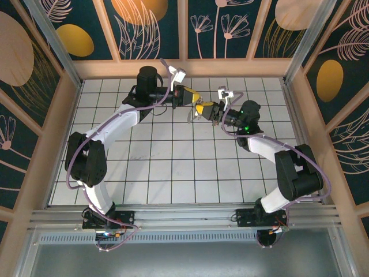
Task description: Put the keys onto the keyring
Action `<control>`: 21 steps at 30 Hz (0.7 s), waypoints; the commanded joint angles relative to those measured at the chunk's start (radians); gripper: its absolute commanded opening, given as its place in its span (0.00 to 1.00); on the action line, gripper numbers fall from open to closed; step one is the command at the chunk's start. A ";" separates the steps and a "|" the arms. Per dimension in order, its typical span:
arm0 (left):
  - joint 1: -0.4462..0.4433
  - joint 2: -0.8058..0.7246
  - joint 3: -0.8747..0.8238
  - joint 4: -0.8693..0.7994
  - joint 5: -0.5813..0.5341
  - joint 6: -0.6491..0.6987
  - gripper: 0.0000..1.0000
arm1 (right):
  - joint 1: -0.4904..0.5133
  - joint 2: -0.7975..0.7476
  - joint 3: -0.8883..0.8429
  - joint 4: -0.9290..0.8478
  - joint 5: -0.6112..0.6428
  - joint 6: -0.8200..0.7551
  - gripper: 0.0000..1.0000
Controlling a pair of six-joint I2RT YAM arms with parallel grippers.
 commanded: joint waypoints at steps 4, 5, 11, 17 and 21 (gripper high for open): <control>0.001 -0.074 -0.016 0.010 -0.069 0.055 0.00 | -0.009 -0.095 0.031 -0.167 0.017 -0.102 0.00; 0.001 -0.074 -0.019 0.006 -0.079 0.062 0.00 | -0.009 -0.102 0.037 -0.197 0.022 -0.112 0.00; -0.001 -0.112 -0.045 0.010 -0.128 0.082 0.00 | -0.011 -0.114 0.104 -0.359 0.040 -0.161 0.00; -0.005 -0.127 -0.066 0.019 -0.148 0.090 0.00 | -0.012 -0.106 0.159 -0.443 0.043 -0.181 0.00; -0.013 -0.126 -0.063 0.015 -0.152 0.096 0.00 | -0.006 -0.097 0.186 -0.468 0.036 -0.186 0.00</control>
